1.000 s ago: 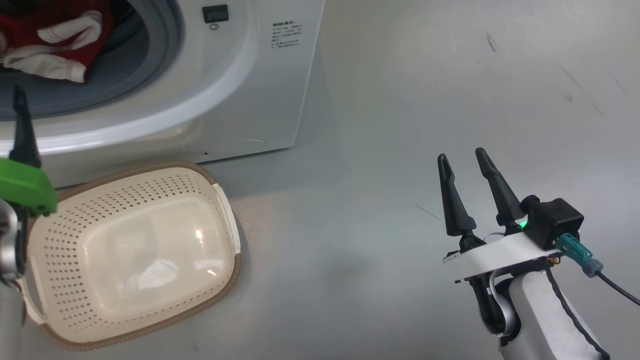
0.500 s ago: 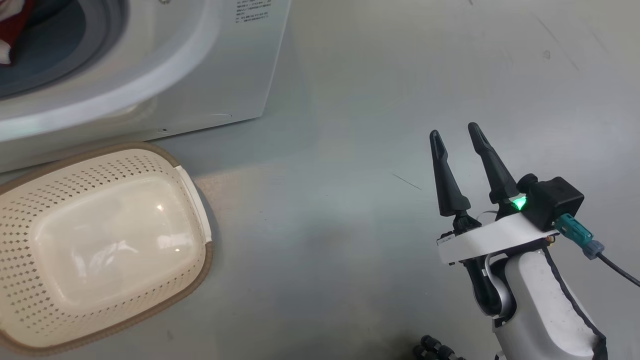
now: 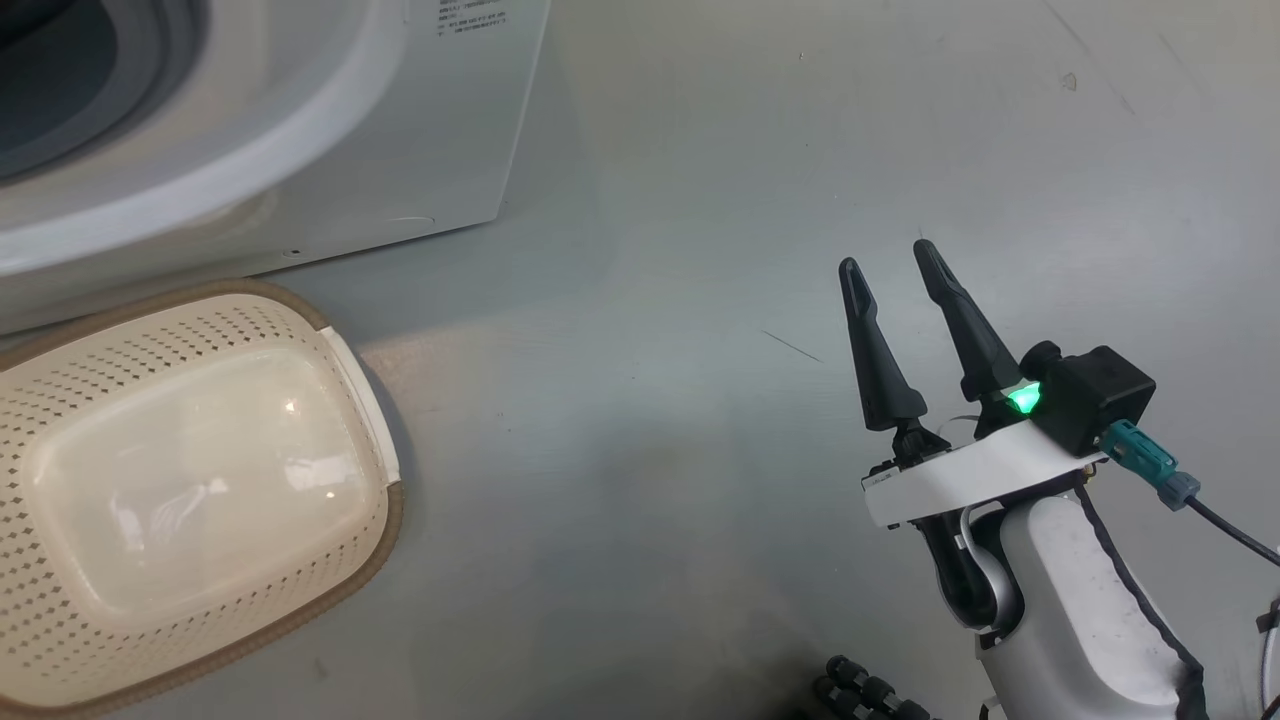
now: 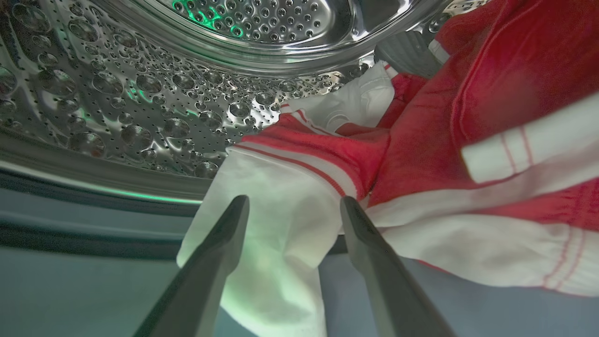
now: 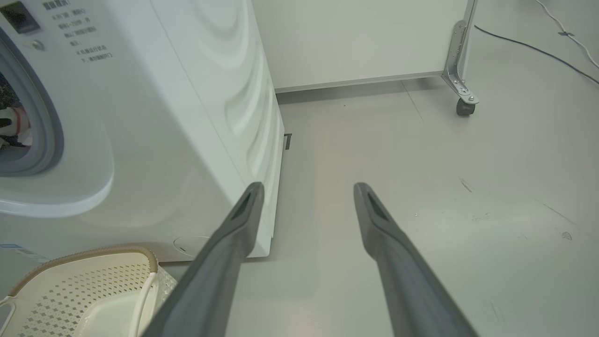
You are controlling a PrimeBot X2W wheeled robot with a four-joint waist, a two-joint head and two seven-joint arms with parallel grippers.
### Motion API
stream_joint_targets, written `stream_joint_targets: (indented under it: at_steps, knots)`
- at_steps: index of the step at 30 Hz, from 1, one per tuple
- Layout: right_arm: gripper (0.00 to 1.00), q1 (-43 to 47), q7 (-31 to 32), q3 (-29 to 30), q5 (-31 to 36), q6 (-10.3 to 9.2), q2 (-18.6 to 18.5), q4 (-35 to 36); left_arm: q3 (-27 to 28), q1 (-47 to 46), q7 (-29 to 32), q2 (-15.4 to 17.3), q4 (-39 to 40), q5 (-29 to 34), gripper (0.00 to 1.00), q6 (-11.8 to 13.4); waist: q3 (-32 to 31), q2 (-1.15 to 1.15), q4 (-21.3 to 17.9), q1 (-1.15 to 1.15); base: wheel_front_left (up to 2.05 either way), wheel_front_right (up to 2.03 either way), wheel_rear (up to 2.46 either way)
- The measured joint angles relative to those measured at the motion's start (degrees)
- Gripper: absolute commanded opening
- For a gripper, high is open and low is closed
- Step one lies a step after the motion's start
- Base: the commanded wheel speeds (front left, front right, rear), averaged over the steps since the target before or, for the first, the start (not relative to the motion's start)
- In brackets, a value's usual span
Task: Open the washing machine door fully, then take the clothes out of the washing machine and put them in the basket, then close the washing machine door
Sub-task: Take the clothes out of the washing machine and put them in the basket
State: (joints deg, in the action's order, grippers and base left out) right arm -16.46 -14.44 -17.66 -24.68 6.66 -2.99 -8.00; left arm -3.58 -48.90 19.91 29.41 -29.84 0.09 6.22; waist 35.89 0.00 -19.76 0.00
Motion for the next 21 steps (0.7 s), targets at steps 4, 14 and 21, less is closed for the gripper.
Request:
stream_joint_targets:
  at_steps: [4, 14, 21]
  knots:
    - [1.00, -0.1, 0.0, 0.0, -0.6, 0.01, 0.2, -0.1, -0.5, -1.9, 1.6, 0.1, -1.8, 1.1, 1.00, 0.0, 0.4, 0.00, -0.2, 0.00, 0.00, 0.00, 0.00]
    - [1.00, -0.8, 0.0, -0.6, -1.0, 0.31, 0.2, -0.1, -2.1, -6.1, 2.3, -0.1, -3.9, 2.2, 1.00, 0.0, 1.5, 0.00, -0.4, 0.00, 0.00, 0.00, 0.00]
    - [1.00, -1.3, 0.0, -0.9, -1.0, 0.32, 0.2, -0.1, -2.5, -7.5, 3.6, 0.0, -6.7, 3.0, 1.00, 0.0, 2.3, 0.00, -0.6, 0.00, 0.00, 0.00, 0.00]
